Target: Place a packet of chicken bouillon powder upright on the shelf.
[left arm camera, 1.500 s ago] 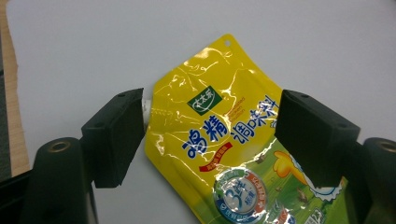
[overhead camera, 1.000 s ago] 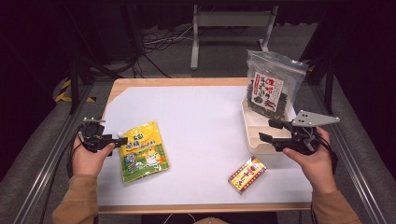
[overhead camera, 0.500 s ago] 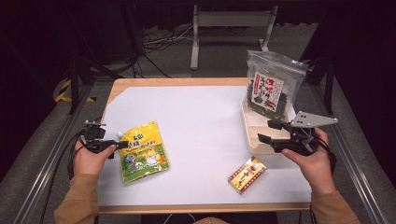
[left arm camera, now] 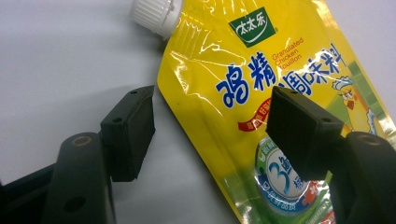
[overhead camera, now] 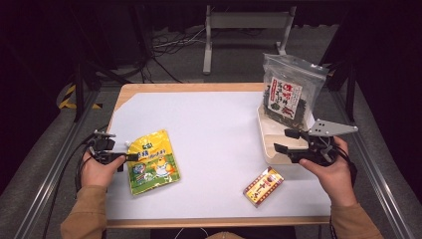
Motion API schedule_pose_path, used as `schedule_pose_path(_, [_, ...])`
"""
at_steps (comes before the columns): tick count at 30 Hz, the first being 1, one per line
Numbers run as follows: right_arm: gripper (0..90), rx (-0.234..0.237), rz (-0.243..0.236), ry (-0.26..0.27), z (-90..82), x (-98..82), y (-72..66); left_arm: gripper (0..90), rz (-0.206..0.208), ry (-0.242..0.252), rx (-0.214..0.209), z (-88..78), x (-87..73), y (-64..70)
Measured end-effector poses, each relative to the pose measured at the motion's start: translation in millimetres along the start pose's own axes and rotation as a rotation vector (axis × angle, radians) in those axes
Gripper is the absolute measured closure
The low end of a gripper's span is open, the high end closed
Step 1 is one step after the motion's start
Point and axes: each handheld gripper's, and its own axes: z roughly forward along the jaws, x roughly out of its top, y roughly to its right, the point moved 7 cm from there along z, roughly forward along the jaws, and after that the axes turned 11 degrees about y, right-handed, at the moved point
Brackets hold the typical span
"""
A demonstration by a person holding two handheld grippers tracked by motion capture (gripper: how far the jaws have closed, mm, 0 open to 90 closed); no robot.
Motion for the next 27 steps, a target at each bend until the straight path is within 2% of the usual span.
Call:
schedule_pose_path(2, [34.2, 0.0, 0.0, -0.001, 0.4, -0.4, -0.1, 33.9, 0.008, 0.002, -0.002, 1.0, -0.2, 1.6])
schedule_pose_path(4, [34.1, 0.002, -0.001, -0.001, 1.0, -0.6, -0.6, 34.6, 0.036, -0.002, 0.009, 1.3, -0.7, 2.5])
schedule_pose_path(9, [34.1, 0.003, -0.002, -0.011, 3.1, -3.2, -1.1, 38.5, 0.055, -0.009, 0.017, 2.7, -1.4, 5.8])
schedule_pose_path(10, [34.1, 0.004, -0.002, -0.015, 4.5, -4.6, -1.4, 40.1, 0.065, -0.012, 0.041, 3.3, -1.7, 6.6])
schedule_pose_path(11, [34.1, 0.006, -0.002, -0.017, 4.9, -5.0, -1.6, 43.3, 0.065, -0.012, 0.041, 3.3, -1.7, 6.6])
schedule_pose_path(14, [34.1, 0.007, -0.002, -0.019, 6.1, -5.6, -2.2, 46.5, 0.111, -0.027, 0.106, 4.8, -2.4, 9.5])
schedule_pose_path(21, [33.7, 0.009, -0.004, -0.022, 7.6, -5.9, -2.3, 52.6, 0.1, -0.034, 0.132, 5.9, -2.7, 14.1])
schedule_pose_path(27, [33.6, 0.012, -0.004, -0.025, 9.4, -6.8, -2.8, 63.4, 0.092, -0.026, 0.156, 5.0, -3.4, 12.5])
